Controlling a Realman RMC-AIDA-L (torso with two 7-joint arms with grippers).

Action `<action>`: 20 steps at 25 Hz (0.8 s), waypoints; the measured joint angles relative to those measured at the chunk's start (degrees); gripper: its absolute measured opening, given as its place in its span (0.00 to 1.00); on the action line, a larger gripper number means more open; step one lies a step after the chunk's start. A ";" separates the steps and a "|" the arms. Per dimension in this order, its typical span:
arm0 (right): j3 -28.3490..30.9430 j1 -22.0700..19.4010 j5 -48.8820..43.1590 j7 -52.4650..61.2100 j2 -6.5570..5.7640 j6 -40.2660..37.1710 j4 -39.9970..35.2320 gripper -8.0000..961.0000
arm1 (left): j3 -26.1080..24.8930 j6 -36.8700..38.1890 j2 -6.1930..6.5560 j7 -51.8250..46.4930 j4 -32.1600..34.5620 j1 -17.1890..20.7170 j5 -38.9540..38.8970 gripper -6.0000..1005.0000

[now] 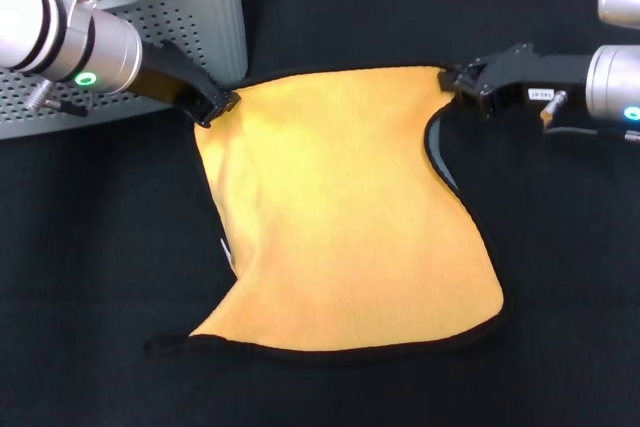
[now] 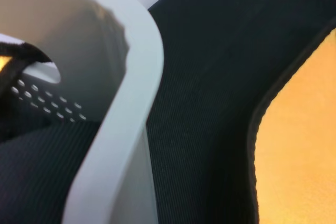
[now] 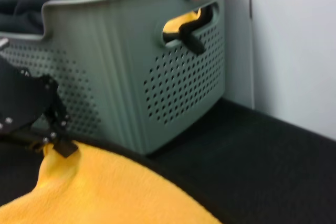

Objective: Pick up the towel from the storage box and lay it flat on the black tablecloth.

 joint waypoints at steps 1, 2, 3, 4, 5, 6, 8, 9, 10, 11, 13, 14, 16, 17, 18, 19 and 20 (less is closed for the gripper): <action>-0.01 0.03 -0.54 0.26 0.10 0.42 -0.14 0.02 | 0.00 0.00 0.00 -0.09 -0.02 0.07 0.02 0.04; -0.01 0.08 -0.97 0.47 0.22 0.92 -0.25 0.02 | 0.00 0.00 0.00 -0.12 -0.04 0.13 0.05 0.04; -0.02 0.17 -1.30 0.57 0.37 1.85 -0.37 0.04 | 0.00 -0.01 0.00 -0.18 -0.05 0.25 0.06 0.05; -0.02 0.22 -1.47 0.61 0.55 2.69 -0.43 0.06 | 0.00 -0.02 0.00 -0.27 -0.05 0.34 0.06 0.05; 0.03 0.24 -1.51 0.64 0.76 3.54 -0.43 0.08 | 0.00 -0.05 0.00 -0.49 0.01 0.49 0.06 0.07; 0.19 0.23 -1.52 0.60 0.87 4.06 -0.47 0.11 | -0.02 -0.07 0.00 -0.60 0.07 0.52 0.06 0.09; 0.50 -0.02 -1.41 0.36 0.94 4.24 -0.47 0.18 | -0.06 -0.09 0.00 -0.89 0.23 0.59 0.06 0.12; 0.82 -0.25 -1.18 0.00 0.93 3.98 -0.48 0.22 | -0.09 -0.08 0.00 -0.90 0.24 0.62 0.04 0.14; 1.02 -0.40 -1.03 -0.26 0.90 3.72 -0.47 0.25 | -0.12 -0.08 0.00 -0.90 0.31 0.70 0.04 0.16; 1.59 -0.63 -0.90 -0.79 0.77 2.93 -0.44 0.30 | -0.13 -0.08 0.00 -0.90 0.39 0.81 0.03 0.19; 3.22 -1.35 -0.85 -2.11 0.23 0.15 -0.41 0.39 | -0.25 0.19 0.00 -0.73 1.20 1.50 -0.31 0.25; 4.06 -2.02 -0.86 -2.98 -0.20 -2.35 -0.42 0.44 | -0.24 0.54 0.00 -0.51 2.02 2.05 -0.97 0.28; 5.49 -3.34 -0.88 -4.93 -1.16 -7.76 -0.46 0.53 | -0.15 1.80 0.00 1.16 4.42 3.64 -3.56 0.34; 6.23 -4.43 -0.90 -6.47 -1.75 -11.95 -0.48 0.57 | -0.09 2.91 0.00 2.92 5.93 4.95 -6.04 0.37; 6.61 -5.32 -0.93 -7.78 -2.13 -15.19 -0.49 0.61 | -0.07 4.06 0.00 4.76 7.30 6.31 -8.63 0.40; 6.83 -6.42 -0.90 -9.34 -2.52 -19.23 -0.50 0.65 | -0.08 5.91 0.01 7.92 8.76 8.23 -13.12 0.42; 6.88 -7.49 -0.82 -10.76 -2.81 -22.69 -0.50 0.69 | -0.21 7.44 0.04 10.80 9.34 9.61 -16.73 0.45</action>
